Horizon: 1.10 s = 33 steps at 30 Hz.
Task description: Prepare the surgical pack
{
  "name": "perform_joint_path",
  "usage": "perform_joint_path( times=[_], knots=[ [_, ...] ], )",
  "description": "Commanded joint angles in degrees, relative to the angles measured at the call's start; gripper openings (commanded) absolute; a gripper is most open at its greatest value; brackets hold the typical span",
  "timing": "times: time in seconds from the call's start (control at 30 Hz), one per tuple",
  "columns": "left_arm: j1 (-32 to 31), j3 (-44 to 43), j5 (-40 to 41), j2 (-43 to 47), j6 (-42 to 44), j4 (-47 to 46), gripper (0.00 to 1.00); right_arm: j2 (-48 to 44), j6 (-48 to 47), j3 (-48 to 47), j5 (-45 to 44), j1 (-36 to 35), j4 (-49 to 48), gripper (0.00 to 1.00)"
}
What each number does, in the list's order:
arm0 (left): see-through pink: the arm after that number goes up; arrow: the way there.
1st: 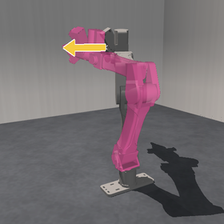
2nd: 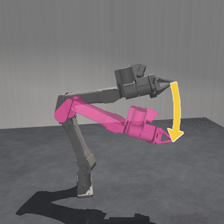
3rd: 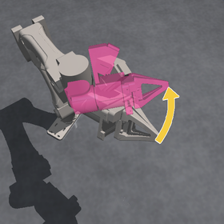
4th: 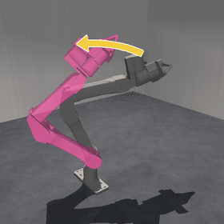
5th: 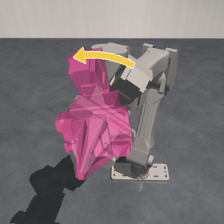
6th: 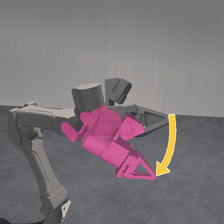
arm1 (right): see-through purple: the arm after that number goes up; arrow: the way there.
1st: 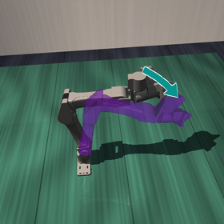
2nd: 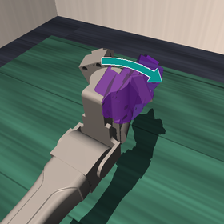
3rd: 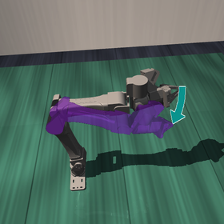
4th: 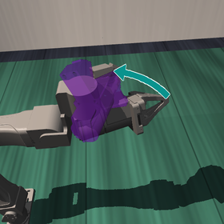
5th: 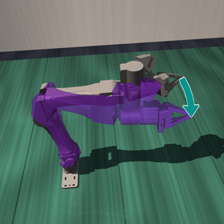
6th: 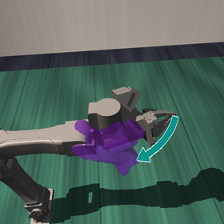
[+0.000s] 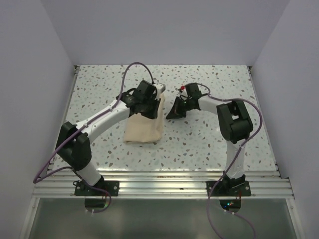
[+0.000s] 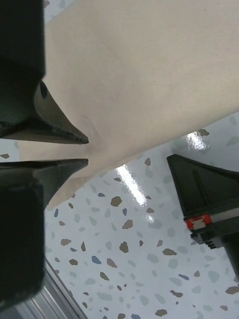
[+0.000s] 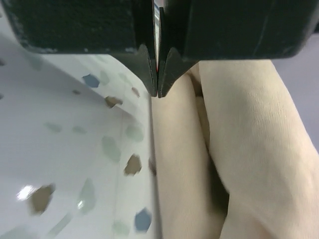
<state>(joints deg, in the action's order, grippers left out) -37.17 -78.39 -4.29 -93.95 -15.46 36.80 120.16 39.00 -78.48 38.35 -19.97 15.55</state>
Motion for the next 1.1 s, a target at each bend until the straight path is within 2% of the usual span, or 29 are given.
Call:
perform_joint_path(
  times=[0.0, 0.17, 0.37, 0.5, 0.67, 0.73, 0.83, 1.07],
  knots=[
    [0.52, -1.51, -0.45, -2.02, 0.08, -0.14, 0.19, -5.98, 0.19, 4.02, 4.53, -2.87, -4.2, 0.0],
    [0.52, 0.78, -3.78, -4.31, 0.08, -1.99, 0.08, -6.69, 5.64, 7.73, 6.65, -9.19, -13.08, 0.0],
    [0.43, 0.96, -6.52, -6.24, -0.62, -3.49, 0.04, -3.61, 15.66, 9.57, 9.47, -11.5, -26.44, 0.0],
    [0.52, 2.27, -5.47, -5.2, 1.74, -3.31, 0.04, -4.67, 12.61, 10.45, 7.36, -7.73, -20.84, 0.0],
    [3.5, 2.54, -5.99, -1.94, 2.02, -2.52, 0.11, -7.04, 5.57, 11.07, 6.22, 0.35, -8.8, 0.0],
    [4.03, 2.89, -7.12, -0.01, 1.4, -3.13, 0.13, -7.65, 1.7, 8.88, 6.12, 1.24, -4.76, 0.0],
    [4.3, 4.21, -10.02, 1.66, 0.26, -5.85, 0.13, -7.84, 1.24, 4.93, 7.18, 1.33, -4.64, 0.0],
    [4.21, 7.19, -19.58, 0.62, -0.18, -14.55, 0.13, -4.76, 10.19, -3.96, 9.29, 1.07, -11.24, 0.0]
  ],
)
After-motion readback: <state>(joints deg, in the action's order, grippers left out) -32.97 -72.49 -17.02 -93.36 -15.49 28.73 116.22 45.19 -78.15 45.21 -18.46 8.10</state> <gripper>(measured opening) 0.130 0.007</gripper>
